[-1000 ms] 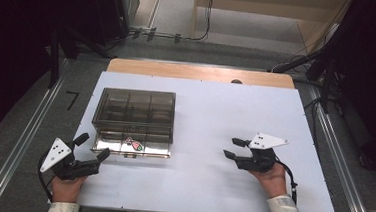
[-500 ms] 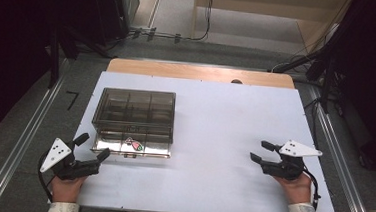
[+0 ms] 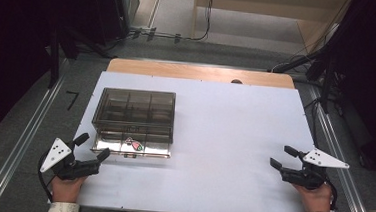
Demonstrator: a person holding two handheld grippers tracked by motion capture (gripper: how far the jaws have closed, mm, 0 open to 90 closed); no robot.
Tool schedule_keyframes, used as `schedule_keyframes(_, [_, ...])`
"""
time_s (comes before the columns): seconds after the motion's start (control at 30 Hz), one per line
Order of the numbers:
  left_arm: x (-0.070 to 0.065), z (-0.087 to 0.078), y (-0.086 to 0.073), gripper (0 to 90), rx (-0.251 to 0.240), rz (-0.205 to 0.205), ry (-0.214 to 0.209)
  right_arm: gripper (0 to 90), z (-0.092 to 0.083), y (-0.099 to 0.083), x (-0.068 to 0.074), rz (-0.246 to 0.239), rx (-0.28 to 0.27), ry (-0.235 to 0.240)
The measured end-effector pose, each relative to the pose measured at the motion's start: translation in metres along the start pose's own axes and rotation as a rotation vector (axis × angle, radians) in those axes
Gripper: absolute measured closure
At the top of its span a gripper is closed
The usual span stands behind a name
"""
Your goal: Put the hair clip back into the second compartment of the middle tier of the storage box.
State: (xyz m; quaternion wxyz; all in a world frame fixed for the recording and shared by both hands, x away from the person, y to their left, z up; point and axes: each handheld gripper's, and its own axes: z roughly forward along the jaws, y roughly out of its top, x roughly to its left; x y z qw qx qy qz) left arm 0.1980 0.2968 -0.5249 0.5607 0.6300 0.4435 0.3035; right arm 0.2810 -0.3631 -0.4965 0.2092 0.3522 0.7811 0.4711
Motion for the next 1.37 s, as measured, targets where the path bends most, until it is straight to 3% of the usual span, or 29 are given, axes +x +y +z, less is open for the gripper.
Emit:
schedule_keyframes(0.87, [-0.001,0.000,0.000,4.5,-0.001,0.005,0.000,14.3,-0.031,-0.030,-0.022,0.059,-0.008,-0.093])
schedule_keyframes(1.0, [0.000,0.000,0.000,4.5,-0.002,0.005,-0.002,10.6,-0.034,-0.037,-0.026,0.094,-0.012,-0.113])
schedule_keyframes(1.37, [0.000,0.000,0.000,4.5,-0.003,0.006,-0.002,9.2,-0.036,-0.038,-0.021,0.061,-0.037,-0.155])
